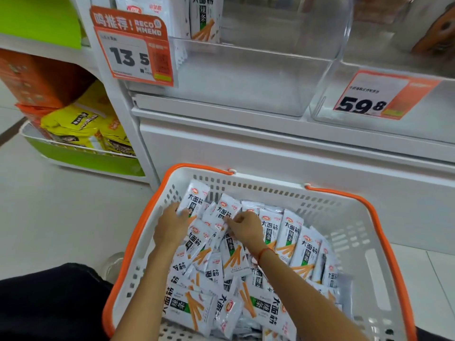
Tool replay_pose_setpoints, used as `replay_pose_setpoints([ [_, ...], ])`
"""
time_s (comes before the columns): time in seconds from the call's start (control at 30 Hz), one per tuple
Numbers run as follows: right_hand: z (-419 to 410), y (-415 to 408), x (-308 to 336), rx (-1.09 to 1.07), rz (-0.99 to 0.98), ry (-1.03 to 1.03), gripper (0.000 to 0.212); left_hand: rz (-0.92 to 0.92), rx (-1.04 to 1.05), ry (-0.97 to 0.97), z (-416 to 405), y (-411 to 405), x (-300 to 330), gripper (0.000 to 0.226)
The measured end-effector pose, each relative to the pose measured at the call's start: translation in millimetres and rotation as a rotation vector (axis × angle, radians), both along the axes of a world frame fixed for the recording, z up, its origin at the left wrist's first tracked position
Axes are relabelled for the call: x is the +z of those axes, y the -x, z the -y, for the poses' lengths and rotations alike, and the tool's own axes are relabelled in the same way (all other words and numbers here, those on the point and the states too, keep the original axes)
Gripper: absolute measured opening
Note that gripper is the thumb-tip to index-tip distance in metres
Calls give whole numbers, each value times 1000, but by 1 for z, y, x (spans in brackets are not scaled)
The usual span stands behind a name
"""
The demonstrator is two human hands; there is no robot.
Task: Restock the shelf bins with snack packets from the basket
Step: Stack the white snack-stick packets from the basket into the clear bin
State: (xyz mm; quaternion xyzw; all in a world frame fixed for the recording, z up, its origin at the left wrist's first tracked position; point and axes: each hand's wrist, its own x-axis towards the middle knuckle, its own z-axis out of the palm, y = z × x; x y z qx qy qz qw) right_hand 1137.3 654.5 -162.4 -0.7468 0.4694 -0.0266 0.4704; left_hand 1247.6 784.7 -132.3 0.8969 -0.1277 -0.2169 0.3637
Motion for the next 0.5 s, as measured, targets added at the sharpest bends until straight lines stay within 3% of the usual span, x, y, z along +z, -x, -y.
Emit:
replay_pose_setpoints([
  [0.23,29,47,40,3,314,-169,19,-289,42,179,1,20,7,32],
  [0.5,33,70,74,-3,331,-320,15,-509,-133,189,32,64,23,41],
])
